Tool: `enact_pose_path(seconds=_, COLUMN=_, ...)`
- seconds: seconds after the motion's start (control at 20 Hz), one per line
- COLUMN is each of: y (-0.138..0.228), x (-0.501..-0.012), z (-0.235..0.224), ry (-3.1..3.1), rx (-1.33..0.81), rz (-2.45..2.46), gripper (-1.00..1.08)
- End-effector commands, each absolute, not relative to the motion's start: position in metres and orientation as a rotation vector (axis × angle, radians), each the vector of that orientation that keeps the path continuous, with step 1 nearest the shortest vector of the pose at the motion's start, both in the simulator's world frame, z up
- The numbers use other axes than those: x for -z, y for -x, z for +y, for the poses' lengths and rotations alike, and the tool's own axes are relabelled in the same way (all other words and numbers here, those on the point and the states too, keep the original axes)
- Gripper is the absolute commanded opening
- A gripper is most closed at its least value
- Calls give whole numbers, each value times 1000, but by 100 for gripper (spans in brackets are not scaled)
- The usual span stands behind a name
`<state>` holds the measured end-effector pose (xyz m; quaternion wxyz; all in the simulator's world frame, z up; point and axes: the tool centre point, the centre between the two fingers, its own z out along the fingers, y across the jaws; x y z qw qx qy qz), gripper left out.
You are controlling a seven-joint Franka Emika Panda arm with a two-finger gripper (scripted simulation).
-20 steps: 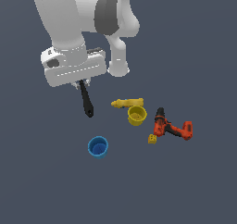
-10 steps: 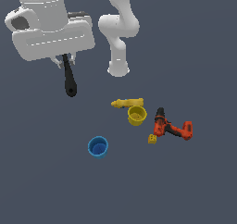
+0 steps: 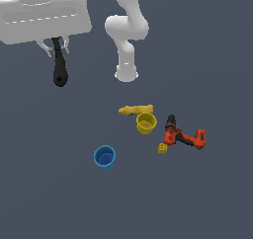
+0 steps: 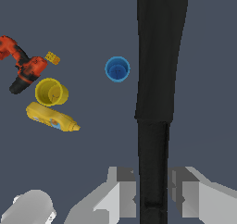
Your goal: Pick up a designated object from a clutter of objects.
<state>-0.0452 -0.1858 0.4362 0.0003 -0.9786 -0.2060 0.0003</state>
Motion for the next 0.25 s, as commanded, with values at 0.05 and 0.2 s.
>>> enact_pose_path(seconds=0.05, y=44, x=-444, z=-188, ry=3074, rx=0, rz=-648, gripper=-100)
enact_pose_path(seconds=0.2, y=44, x=-446, z=-189, ry=3074, rx=0, rz=-648, gripper=-100)
